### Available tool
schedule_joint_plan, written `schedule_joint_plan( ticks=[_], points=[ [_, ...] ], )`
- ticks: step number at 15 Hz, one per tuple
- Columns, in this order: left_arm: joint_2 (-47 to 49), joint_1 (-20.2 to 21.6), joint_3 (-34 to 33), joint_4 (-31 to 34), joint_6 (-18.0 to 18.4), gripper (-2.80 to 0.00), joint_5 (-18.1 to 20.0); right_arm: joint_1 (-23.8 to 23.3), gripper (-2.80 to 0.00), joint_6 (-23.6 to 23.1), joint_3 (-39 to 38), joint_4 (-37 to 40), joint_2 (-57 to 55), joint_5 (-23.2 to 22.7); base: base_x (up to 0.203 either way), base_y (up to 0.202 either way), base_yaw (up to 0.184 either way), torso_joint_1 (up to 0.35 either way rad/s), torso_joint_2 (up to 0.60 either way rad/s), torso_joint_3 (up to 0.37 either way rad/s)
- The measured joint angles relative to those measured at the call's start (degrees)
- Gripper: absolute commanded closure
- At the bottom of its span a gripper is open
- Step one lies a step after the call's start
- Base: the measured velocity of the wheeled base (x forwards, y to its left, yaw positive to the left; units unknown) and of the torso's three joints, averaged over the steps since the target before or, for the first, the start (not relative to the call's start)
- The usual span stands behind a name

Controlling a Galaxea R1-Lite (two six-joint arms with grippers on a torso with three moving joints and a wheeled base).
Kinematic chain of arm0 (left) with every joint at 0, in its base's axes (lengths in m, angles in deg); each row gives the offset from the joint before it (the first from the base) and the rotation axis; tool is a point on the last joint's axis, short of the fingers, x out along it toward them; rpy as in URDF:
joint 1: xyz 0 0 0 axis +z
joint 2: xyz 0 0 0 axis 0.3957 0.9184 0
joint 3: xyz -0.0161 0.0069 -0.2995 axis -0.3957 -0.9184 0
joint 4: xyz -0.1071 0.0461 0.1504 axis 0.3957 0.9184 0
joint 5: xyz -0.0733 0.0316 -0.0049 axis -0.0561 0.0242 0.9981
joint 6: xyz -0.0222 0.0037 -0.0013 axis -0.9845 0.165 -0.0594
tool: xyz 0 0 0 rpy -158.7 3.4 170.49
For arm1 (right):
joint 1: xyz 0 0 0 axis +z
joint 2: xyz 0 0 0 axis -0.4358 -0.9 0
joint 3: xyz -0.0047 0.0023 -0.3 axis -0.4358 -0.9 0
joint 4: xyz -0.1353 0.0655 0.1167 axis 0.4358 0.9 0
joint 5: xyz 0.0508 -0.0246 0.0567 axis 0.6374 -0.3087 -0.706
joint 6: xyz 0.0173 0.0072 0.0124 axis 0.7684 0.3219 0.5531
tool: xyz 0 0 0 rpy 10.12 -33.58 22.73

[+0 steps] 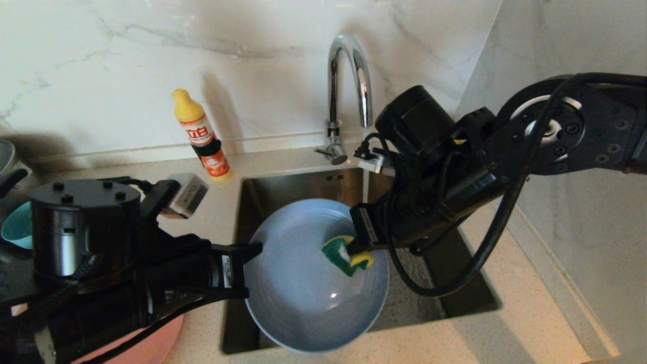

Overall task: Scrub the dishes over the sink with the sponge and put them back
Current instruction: Wipe the plate

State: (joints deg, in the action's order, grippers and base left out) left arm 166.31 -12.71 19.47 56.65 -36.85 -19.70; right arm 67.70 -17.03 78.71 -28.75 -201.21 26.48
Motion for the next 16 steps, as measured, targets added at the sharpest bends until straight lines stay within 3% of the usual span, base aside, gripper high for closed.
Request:
schedule_joint_plan(
  ticks=[6, 16],
  points=[
    [-0.2, 0.3, 0.2, 0.0, -0.1, 0.0, 0.0, 2.8, 0.0, -2.1, -6.4, -0.8, 1.8, -0.1, 0.0, 0.0, 0.0, 0.0, 0.0, 0.0],
    [1.0, 0.3, -0.2, 0.0, -1.1, 0.0, 0.0, 8.1, 0.0, -2.0, -0.5, -2.8, -3.6, -0.1, 0.0, 0.0, 0.0, 0.0, 0.0, 0.0]
  ],
)
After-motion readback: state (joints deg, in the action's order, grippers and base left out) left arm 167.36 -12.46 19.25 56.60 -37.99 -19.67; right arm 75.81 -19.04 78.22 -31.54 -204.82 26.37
